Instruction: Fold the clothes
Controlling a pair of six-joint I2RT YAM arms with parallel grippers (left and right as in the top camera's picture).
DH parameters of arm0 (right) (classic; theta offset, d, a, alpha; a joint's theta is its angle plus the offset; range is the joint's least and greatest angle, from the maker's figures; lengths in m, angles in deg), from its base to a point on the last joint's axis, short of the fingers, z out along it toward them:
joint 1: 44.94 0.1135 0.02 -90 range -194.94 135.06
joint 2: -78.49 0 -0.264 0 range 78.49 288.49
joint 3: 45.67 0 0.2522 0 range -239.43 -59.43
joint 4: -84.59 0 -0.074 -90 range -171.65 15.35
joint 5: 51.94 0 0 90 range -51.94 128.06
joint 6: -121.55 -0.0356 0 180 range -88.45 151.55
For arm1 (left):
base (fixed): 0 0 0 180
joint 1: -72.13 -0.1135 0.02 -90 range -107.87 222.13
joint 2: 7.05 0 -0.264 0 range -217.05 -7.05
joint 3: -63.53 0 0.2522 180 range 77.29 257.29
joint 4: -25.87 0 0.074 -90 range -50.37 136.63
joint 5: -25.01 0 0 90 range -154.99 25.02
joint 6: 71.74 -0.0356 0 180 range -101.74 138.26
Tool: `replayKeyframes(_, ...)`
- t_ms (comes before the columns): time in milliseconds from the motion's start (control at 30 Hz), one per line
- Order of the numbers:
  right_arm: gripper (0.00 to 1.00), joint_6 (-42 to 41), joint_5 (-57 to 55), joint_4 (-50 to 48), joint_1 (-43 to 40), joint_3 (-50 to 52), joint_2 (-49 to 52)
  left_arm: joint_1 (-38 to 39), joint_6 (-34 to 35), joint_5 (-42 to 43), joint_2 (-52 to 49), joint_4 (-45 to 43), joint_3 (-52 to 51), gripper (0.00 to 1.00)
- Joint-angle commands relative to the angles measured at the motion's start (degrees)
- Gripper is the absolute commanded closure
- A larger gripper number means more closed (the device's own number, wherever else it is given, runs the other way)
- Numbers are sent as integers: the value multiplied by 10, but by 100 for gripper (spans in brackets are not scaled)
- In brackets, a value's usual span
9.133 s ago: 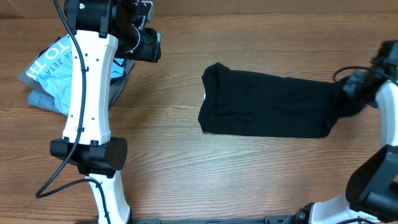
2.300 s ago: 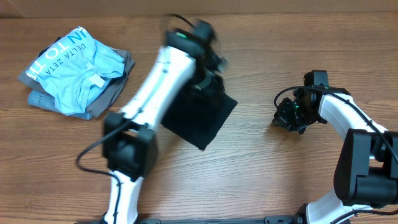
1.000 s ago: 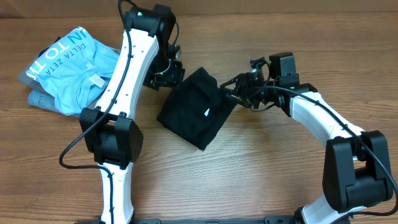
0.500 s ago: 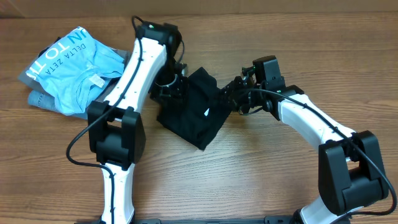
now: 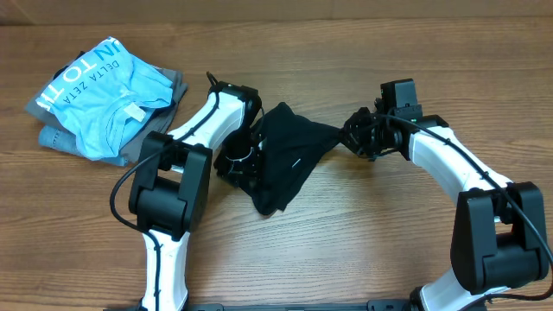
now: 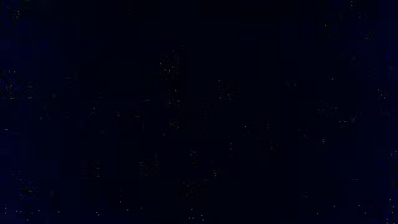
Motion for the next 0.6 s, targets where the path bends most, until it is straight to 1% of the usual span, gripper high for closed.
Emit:
replayKeyframes(0, 47, 100, -40, -21, 0, -10, 1, -5, 1, 11, 1, 4, -6, 47)
replayKeyframes(33, 46, 123, -35, -22, 0, -10, 0, -5, -3, 18, 2, 14, 2, 47)
replayKeyframes(100, 46, 180, -10, -20, -2, -10, -1, -5, -15, 37, 5, 33, 27, 47)
replayKeyframes(167, 47, 215, 12, -7, -3, -10, -4, -5, -28, 54, 10, 56, 61, 46)
replayKeyframes(300, 48, 258, 70, 37, -2, -10, -16, -5, -40, 66, 25, 99, 144, 45)
replayKeyframes(367, 50, 268, 99, 65, 3, -10, -24, -5, -40, 66, 33, 115, 190, 42)
replayKeyframes(433, 51, 282, 124, 95, 13, -10, -33, -7, -40, 61, 38, 125, 237, 36)
replayKeyframes(467, 51, 282, 128, 112, 20, -10, -37, -9, -40, 57, 40, 127, 256, 32)
replayKeyframes(567, 51, 278, 130, 167, 62, -10, -44, -17, -39, 29, 40, 126, 305, 22)
